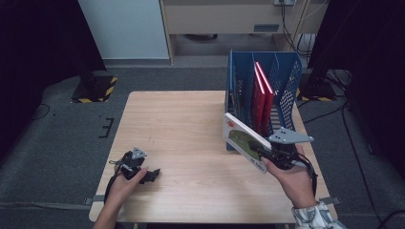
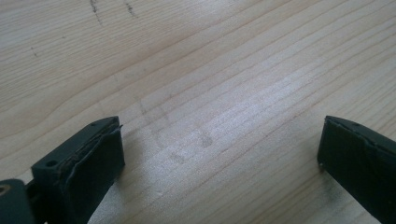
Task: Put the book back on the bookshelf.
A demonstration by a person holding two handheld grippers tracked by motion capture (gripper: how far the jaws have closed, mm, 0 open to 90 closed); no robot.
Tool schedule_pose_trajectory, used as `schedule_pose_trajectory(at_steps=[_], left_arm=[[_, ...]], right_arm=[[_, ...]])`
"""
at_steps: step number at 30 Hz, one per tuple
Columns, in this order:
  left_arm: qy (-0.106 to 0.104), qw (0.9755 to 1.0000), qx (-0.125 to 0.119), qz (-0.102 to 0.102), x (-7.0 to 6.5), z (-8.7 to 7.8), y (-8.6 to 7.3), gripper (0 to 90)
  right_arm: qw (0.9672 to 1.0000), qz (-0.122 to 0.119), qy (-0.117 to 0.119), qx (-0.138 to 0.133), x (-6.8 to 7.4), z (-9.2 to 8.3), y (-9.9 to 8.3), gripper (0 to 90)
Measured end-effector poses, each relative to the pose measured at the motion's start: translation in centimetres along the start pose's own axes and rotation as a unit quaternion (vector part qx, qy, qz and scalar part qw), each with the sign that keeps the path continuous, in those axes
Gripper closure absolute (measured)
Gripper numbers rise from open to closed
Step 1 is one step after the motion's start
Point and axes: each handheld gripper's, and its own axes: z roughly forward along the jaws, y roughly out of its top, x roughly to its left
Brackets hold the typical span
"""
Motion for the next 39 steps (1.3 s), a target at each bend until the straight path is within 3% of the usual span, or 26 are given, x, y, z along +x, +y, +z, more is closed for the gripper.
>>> schedule_pose_trajectory(at_steps=[14,29,39], left_arm=[[0.001,0.9999,-0.013,0.000,0.0,0.1,-0.3,0.0],[-0.002,0.9995,-0.032,0.002,-0.1,0.3,-0.5,0.0],[-0.004,0.9993,-0.036,0.004,-0.1,0.3,-0.5,0.0]], right_arm=[[0.9995,0.019,-0.025,-0.005,-1.8,-1.3,-0.3,75.7],[0.9976,0.039,-0.058,-0.002,-4.1,-1.5,-0.4,75.7],[0.9962,0.050,-0.072,-0.004,-4.7,-2.1,-0.8,75.6]])
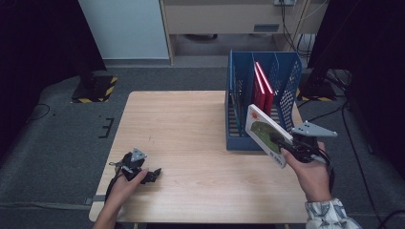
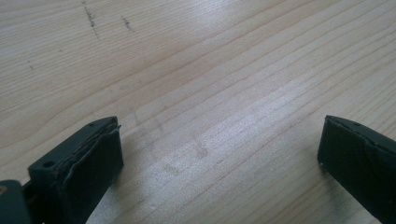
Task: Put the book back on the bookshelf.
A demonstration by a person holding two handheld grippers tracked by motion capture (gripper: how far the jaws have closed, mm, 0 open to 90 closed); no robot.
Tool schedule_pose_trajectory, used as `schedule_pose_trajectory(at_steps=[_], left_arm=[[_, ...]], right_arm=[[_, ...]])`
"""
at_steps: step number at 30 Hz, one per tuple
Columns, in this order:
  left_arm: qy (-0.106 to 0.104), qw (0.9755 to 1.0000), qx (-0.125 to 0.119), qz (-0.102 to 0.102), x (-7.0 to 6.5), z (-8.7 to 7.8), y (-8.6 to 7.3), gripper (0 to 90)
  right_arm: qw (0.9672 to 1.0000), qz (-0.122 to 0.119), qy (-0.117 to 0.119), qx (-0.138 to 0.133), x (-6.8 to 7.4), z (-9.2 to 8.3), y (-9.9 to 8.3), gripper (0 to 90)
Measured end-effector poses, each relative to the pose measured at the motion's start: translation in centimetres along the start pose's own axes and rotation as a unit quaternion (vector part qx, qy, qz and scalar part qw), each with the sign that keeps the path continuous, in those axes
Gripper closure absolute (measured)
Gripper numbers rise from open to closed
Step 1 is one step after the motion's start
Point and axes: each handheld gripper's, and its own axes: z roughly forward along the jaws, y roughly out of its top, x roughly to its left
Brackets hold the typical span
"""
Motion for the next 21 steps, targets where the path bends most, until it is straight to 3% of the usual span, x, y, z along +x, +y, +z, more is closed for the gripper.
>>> schedule_pose_trajectory(at_steps=[21], left_arm=[[0.000,1.0000,-0.001,0.000,0.0,0.0,0.0,0.0]], right_arm=[[0.9997,0.017,-0.019,-0.003,-1.1,-0.8,-0.5,75.7]])
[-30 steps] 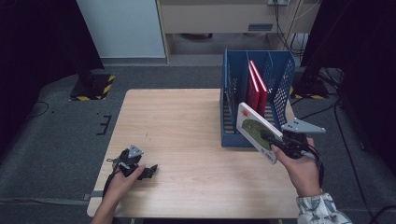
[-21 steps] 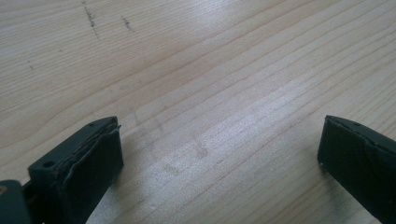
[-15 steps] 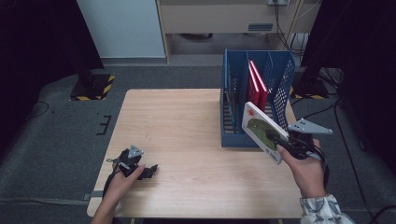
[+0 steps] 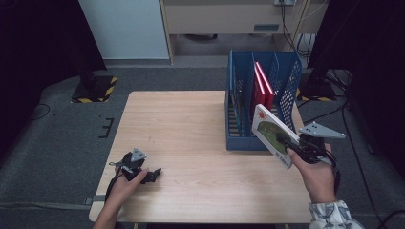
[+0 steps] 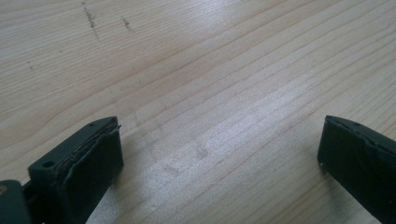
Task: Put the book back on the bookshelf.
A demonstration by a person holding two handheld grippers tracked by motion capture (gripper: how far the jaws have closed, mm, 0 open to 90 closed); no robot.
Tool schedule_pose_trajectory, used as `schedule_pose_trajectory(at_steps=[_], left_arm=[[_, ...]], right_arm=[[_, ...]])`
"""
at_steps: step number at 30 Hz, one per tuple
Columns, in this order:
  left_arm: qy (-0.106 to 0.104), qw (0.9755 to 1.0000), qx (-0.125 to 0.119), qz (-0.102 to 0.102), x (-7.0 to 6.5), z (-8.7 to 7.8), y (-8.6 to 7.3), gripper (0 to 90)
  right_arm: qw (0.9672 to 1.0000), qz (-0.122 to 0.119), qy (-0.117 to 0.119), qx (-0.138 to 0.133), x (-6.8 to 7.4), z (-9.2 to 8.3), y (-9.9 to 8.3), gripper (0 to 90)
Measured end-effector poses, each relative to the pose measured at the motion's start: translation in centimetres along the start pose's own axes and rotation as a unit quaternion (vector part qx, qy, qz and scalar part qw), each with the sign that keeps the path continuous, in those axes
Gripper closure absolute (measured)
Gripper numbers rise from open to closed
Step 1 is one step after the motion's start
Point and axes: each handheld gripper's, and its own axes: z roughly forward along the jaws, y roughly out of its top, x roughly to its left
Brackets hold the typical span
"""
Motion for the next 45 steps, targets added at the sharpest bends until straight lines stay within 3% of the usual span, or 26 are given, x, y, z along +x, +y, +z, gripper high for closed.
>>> schedule_pose_trajectory(at_steps=[17,30,37,45], left_arm=[[0.000,1.0000,0.001,0.001,0.0,0.0,0.0,0.0],[0.000,1.0000,0.000,0.001,0.0,0.0,0.0,0.0],[0.000,1.0000,0.000,0.000,0.0,0.0,0.0,0.0],[0.000,1.0000,0.000,0.000,0.0,0.0,0.0,0.0]], right_arm=[[0.9997,0.012,-0.021,-0.001,-1.5,-1.4,-0.3,75.6],[0.9979,0.030,-0.058,0.002,-3.4,-1.9,-0.6,75.7],[0.9961,0.044,-0.077,0.001,-4.6,-1.5,-0.5,75.6],[0.9936,0.055,-0.099,0.001,-6.0,0.4,0.3,75.7]])
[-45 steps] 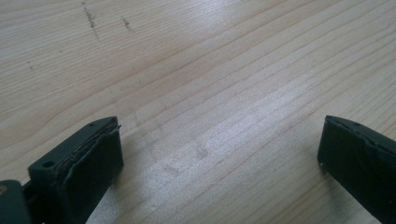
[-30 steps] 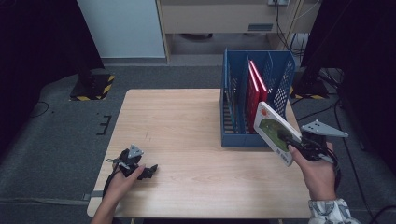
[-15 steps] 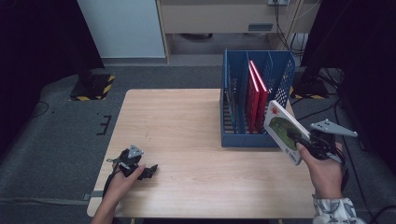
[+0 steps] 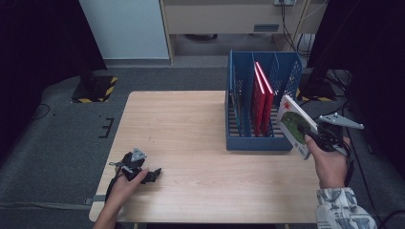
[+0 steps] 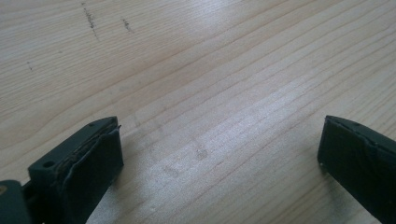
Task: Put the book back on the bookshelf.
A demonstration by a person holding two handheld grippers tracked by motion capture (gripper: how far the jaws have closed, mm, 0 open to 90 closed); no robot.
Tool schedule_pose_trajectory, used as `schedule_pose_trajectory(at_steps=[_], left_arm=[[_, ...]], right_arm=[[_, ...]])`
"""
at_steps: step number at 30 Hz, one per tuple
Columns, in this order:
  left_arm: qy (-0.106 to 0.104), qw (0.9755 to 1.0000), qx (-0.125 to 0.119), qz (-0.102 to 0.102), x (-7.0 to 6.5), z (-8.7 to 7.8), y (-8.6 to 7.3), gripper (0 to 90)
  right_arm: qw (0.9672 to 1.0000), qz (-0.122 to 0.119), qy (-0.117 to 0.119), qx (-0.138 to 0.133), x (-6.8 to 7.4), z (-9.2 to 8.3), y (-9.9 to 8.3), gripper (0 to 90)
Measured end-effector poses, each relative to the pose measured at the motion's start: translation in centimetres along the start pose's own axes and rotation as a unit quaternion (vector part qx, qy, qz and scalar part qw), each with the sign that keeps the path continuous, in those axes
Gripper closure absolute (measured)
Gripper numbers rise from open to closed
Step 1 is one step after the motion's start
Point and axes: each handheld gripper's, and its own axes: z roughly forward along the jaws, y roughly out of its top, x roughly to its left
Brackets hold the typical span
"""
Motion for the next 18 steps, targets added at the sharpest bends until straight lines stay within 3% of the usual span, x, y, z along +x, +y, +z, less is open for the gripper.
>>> schedule_pose_trajectory(at_steps=[11,18], left_arm=[[0.000,1.0000,0.000,0.000,0.0,0.0,0.0,0.0],[0.000,1.0000,0.000,-0.001,0.0,0.0,0.0,0.0]], right_arm=[[0.9997,0.011,-0.022,-0.003,-0.9,4.5,2.4,75.6],[0.9993,0.019,-0.032,0.007,-1.0,7.0,2.6,75.6]])
